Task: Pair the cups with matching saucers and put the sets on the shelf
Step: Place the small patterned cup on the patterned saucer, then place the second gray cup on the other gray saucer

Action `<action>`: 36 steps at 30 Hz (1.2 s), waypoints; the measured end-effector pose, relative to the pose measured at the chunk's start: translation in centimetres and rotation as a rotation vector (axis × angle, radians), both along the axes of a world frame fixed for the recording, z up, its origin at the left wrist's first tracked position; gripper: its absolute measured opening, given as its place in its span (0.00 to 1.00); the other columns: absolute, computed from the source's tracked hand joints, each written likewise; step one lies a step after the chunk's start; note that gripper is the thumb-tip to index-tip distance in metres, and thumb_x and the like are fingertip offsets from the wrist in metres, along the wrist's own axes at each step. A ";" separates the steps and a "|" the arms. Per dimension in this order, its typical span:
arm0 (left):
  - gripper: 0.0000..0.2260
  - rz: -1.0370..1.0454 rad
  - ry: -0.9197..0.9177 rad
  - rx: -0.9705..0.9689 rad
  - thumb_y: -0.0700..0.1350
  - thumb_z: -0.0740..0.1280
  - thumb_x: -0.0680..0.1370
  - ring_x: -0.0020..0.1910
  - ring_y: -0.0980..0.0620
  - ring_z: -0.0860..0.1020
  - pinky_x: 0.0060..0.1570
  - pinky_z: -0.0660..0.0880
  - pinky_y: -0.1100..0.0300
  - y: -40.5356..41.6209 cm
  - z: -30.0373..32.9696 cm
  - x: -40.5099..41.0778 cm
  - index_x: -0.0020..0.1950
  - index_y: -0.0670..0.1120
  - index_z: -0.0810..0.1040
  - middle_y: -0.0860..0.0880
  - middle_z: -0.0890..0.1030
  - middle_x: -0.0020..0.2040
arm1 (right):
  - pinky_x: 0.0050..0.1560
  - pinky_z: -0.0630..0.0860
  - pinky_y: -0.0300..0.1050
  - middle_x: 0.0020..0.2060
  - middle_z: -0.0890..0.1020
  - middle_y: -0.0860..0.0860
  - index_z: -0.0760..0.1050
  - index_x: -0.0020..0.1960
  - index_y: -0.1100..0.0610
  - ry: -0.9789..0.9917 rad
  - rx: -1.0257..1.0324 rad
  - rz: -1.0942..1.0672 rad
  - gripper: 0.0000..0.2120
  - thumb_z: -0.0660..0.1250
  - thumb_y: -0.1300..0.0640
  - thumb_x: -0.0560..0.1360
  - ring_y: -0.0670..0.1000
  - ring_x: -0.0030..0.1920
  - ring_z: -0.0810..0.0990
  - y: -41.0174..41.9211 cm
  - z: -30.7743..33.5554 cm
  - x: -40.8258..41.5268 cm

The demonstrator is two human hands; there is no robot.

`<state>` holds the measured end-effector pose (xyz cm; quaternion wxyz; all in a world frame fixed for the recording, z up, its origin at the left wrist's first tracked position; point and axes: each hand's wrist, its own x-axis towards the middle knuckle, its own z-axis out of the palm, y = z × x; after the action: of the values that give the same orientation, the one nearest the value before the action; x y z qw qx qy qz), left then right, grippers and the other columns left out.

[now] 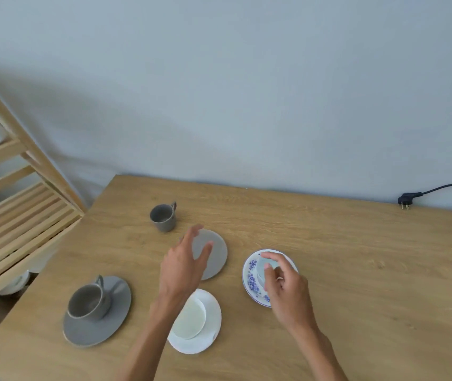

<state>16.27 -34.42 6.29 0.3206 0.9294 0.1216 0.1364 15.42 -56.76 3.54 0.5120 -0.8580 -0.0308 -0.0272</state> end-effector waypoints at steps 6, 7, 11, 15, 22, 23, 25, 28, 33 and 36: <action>0.21 0.032 0.056 0.018 0.56 0.64 0.79 0.55 0.44 0.81 0.49 0.78 0.49 8.8 -2.4 1.7 0.70 0.54 0.67 0.49 0.80 0.64 | 0.48 0.81 0.50 0.41 0.83 0.50 0.67 0.71 0.39 0.302 -0.092 0.182 0.19 0.61 0.49 0.82 0.50 0.37 0.83 8.2 -1.2 1.4; 0.21 0.033 0.075 0.035 0.56 0.64 0.79 0.55 0.43 0.81 0.49 0.78 0.48 9.9 -3.0 2.0 0.71 0.54 0.66 0.47 0.78 0.65 | 0.47 0.80 0.49 0.40 0.83 0.50 0.65 0.74 0.42 0.327 -0.114 0.169 0.21 0.61 0.50 0.82 0.49 0.38 0.83 9.3 -1.7 1.8; 0.24 0.014 0.200 0.107 0.57 0.64 0.79 0.58 0.41 0.79 0.49 0.78 0.46 13.1 -5.0 3.6 0.72 0.56 0.62 0.44 0.72 0.70 | 0.52 0.77 0.49 0.50 0.83 0.52 0.57 0.79 0.47 0.395 -0.192 0.058 0.28 0.62 0.53 0.82 0.53 0.53 0.82 12.0 -3.3 3.0; 0.24 -0.015 0.243 0.084 0.56 0.64 0.79 0.58 0.42 0.80 0.51 0.77 0.47 14.6 -5.9 4.9 0.74 0.57 0.61 0.45 0.74 0.69 | 0.50 0.77 0.48 0.51 0.81 0.51 0.58 0.79 0.46 0.422 -0.225 -0.021 0.28 0.61 0.56 0.81 0.52 0.50 0.82 13.3 -4.6 3.7; 0.14 -0.002 0.141 0.014 0.53 0.64 0.80 0.50 0.47 0.82 0.46 0.79 0.52 15.0 -6.4 6.2 0.65 0.58 0.69 0.50 0.82 0.57 | 0.38 0.74 0.39 0.35 0.78 0.54 0.61 0.80 0.45 0.400 -0.180 -0.045 0.30 0.63 0.59 0.81 0.47 0.34 0.76 13.7 -6.4 4.7; 0.12 0.007 0.130 0.007 0.53 0.64 0.80 0.49 0.48 0.82 0.45 0.79 0.53 15.0 -6.3 6.4 0.64 0.58 0.70 0.50 0.83 0.55 | 0.39 0.75 0.40 0.37 0.80 0.56 0.61 0.80 0.44 0.405 -0.174 -0.044 0.30 0.63 0.58 0.81 0.48 0.35 0.77 13.7 -6.8 5.0; 0.10 0.029 0.125 0.002 0.52 0.64 0.80 0.47 0.47 0.82 0.42 0.77 0.55 15.3 -6.4 6.8 0.62 0.57 0.74 0.50 0.84 0.52 | 0.40 0.77 0.42 0.36 0.80 0.54 0.61 0.80 0.43 0.402 -0.152 -0.043 0.29 0.64 0.57 0.82 0.47 0.34 0.78 14.0 -7.2 5.3; 0.09 0.065 0.134 0.008 0.53 0.65 0.80 0.44 0.47 0.83 0.39 0.74 0.57 15.6 -6.5 7.4 0.59 0.55 0.77 0.49 0.85 0.48 | 0.41 0.73 0.36 0.35 0.80 0.48 0.62 0.80 0.44 0.375 -0.182 -0.024 0.28 0.64 0.55 0.82 0.44 0.36 0.79 14.6 -7.1 5.8; 0.11 0.077 0.100 0.003 0.53 0.67 0.79 0.42 0.46 0.83 0.37 0.71 0.58 15.6 -6.1 7.8 0.60 0.52 0.79 0.48 0.86 0.46 | 0.43 0.73 0.33 0.37 0.82 0.50 0.62 0.79 0.41 0.366 -0.201 -0.017 0.28 0.65 0.53 0.82 0.44 0.39 0.81 14.8 -7.7 6.1; 0.10 0.070 0.056 -0.050 0.54 0.67 0.78 0.36 0.47 0.82 0.36 0.76 0.56 15.4 -5.8 7.3 0.58 0.55 0.79 0.50 0.86 0.44 | 0.47 0.77 0.40 0.39 0.84 0.52 0.64 0.77 0.39 0.374 -0.163 -0.033 0.27 0.65 0.52 0.81 0.47 0.41 0.82 14.5 -8.3 6.6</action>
<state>23.55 -19.03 0.45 0.3353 0.9197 0.1663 0.1183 21.98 -42.25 -4.77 0.4369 -0.8872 0.0770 0.1268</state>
